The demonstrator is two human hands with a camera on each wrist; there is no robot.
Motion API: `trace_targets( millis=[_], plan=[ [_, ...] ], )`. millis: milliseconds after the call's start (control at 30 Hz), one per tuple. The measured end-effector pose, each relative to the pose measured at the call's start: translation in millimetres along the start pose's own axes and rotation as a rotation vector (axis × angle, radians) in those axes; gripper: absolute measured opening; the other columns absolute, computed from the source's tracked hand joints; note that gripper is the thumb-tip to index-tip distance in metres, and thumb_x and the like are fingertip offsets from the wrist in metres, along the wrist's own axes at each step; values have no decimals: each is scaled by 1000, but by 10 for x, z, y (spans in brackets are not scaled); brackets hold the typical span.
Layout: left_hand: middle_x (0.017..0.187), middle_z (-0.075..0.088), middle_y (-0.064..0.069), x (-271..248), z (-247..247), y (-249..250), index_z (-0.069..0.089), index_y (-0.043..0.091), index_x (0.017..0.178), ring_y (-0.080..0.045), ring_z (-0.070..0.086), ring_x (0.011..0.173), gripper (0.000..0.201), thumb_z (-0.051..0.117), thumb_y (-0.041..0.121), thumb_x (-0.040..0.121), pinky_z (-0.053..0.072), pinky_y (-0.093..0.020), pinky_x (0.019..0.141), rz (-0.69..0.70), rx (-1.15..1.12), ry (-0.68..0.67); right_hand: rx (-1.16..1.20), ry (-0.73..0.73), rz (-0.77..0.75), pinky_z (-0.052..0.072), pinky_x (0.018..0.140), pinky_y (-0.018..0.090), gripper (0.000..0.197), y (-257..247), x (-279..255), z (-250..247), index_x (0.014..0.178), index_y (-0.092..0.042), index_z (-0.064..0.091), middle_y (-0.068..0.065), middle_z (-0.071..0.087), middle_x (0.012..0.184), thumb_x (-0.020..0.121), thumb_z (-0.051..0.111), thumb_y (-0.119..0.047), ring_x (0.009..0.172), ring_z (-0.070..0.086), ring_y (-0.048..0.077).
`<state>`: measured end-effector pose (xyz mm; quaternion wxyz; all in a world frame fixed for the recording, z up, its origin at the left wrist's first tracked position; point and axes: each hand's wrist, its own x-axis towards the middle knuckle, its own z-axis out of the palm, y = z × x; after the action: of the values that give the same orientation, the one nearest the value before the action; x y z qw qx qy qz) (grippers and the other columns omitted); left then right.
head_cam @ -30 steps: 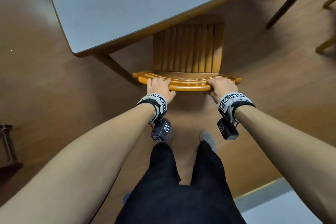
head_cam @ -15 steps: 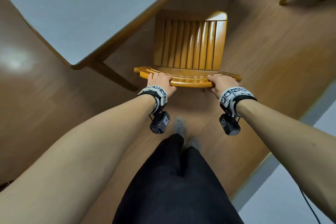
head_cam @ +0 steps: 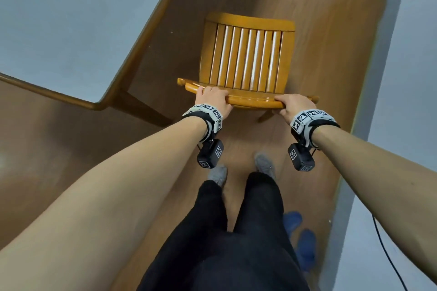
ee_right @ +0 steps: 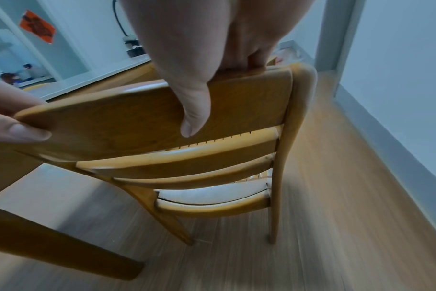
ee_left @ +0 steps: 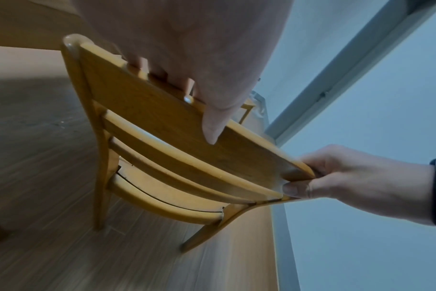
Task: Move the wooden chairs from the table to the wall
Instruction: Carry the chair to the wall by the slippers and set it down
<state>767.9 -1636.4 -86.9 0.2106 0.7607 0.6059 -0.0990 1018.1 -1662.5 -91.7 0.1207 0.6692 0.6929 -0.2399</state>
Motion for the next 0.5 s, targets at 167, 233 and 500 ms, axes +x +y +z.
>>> trace_targets(
  millis=[167,233,500],
  plan=[
    [132,61,-2,-440,185,-273,63,29,128,-28,47,129,40,56,45,92,21,-47,115,116,67,-31,65,46,131,54,77,39,13,-423,-662,502,105,-28,63,1,68,101,93,62,-22,96,64,29],
    [136,59,-4,-626,284,-390,62,30,128,-29,46,130,41,58,45,90,21,-48,116,148,97,-47,71,39,157,55,81,41,19,-600,-889,705,112,-26,64,3,68,108,93,62,-23,101,64,30],
    [147,50,-5,-1383,643,-850,57,33,136,-28,40,137,45,57,46,92,17,-49,117,293,166,-90,69,54,301,56,82,41,30,-1288,-1761,1399,125,-25,62,7,69,116,95,60,-27,104,65,34]
  ],
)
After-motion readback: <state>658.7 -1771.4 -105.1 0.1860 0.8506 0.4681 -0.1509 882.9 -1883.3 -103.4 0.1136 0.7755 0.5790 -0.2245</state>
